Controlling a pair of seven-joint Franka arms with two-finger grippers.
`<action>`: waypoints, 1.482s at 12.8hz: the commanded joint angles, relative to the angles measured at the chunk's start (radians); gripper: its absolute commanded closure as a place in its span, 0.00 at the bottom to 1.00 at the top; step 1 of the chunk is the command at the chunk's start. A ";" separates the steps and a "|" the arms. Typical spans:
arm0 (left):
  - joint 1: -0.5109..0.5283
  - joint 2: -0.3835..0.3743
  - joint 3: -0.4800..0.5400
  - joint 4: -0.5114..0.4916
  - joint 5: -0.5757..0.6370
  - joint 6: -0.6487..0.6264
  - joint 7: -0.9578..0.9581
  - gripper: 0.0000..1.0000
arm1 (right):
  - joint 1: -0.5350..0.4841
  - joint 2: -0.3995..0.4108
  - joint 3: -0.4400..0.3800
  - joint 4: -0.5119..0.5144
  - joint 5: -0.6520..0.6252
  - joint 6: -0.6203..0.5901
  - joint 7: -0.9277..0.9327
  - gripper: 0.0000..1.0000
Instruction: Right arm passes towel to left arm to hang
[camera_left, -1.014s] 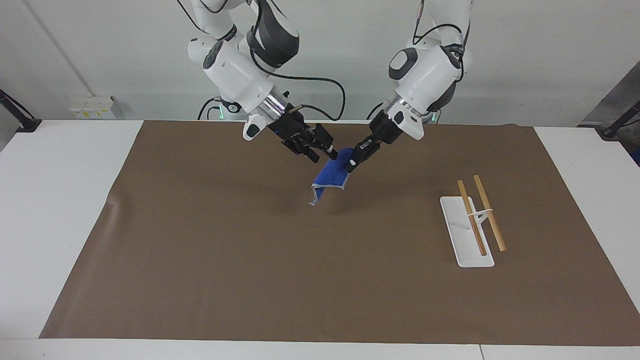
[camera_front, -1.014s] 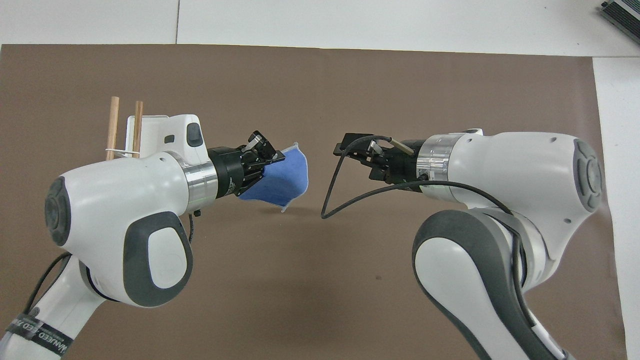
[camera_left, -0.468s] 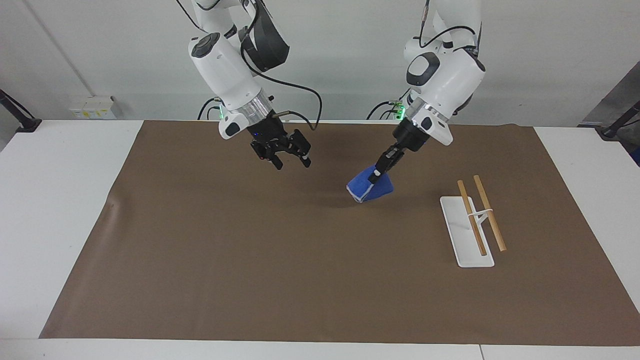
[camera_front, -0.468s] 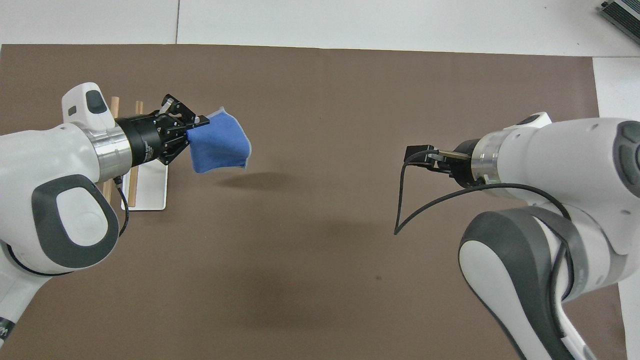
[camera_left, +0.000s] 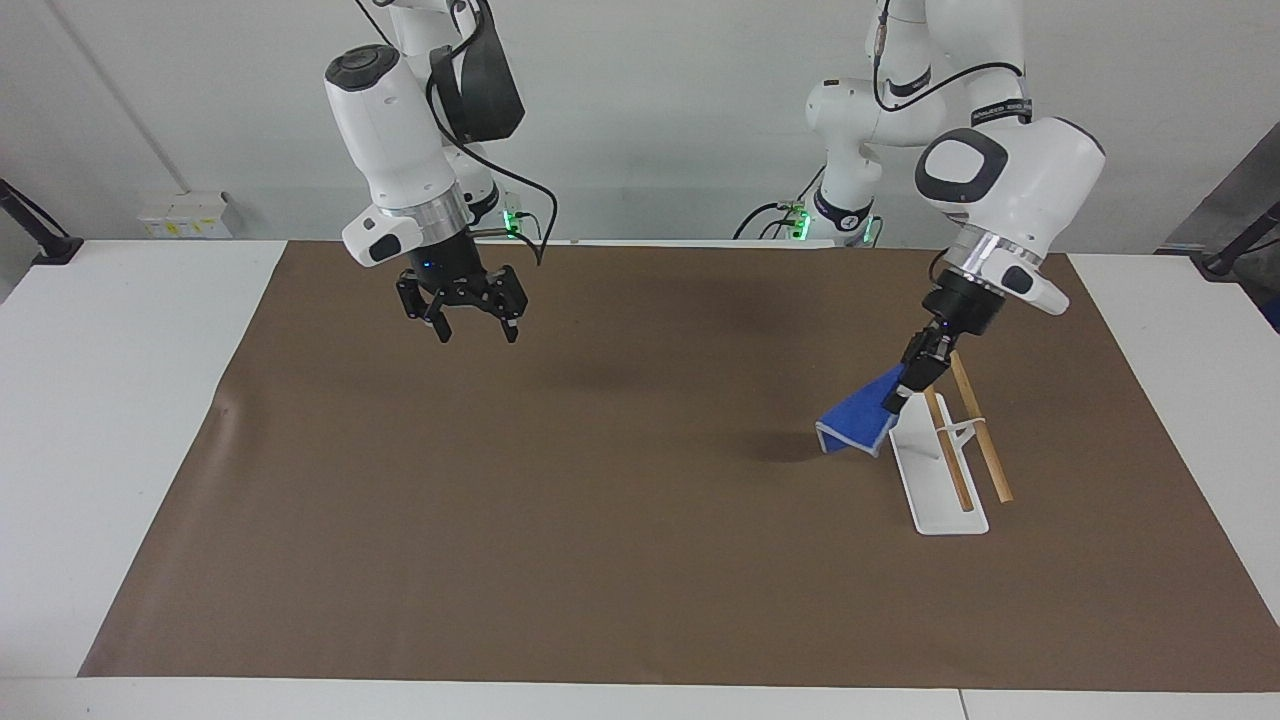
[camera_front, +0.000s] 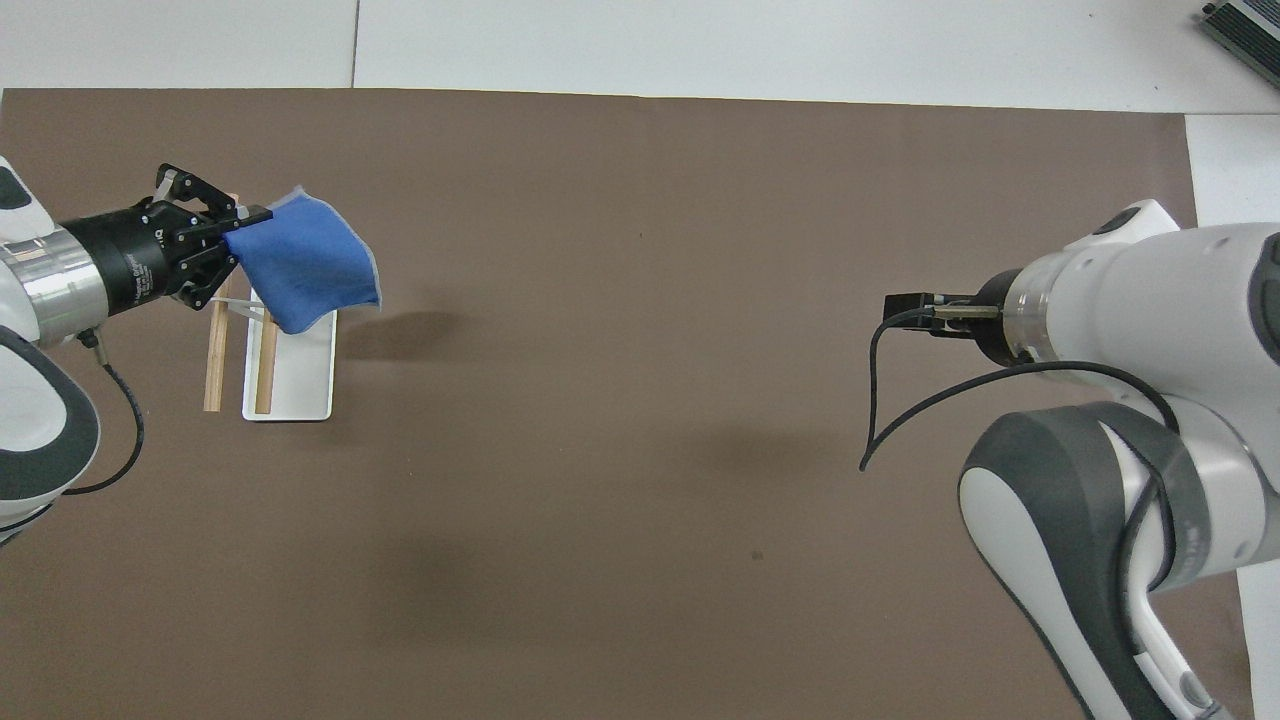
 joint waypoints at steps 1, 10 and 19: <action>0.058 0.000 -0.009 -0.002 -0.001 -0.003 0.012 1.00 | -0.018 0.003 0.003 0.043 -0.058 -0.071 -0.022 0.00; 0.218 -0.025 -0.006 -0.117 0.000 0.009 0.035 1.00 | -0.018 0.005 -0.049 0.150 -0.058 -0.148 -0.056 0.00; 0.242 -0.051 -0.008 -0.238 0.006 0.061 0.035 1.00 | 0.175 0.026 -0.267 0.270 -0.056 -0.292 -0.073 0.00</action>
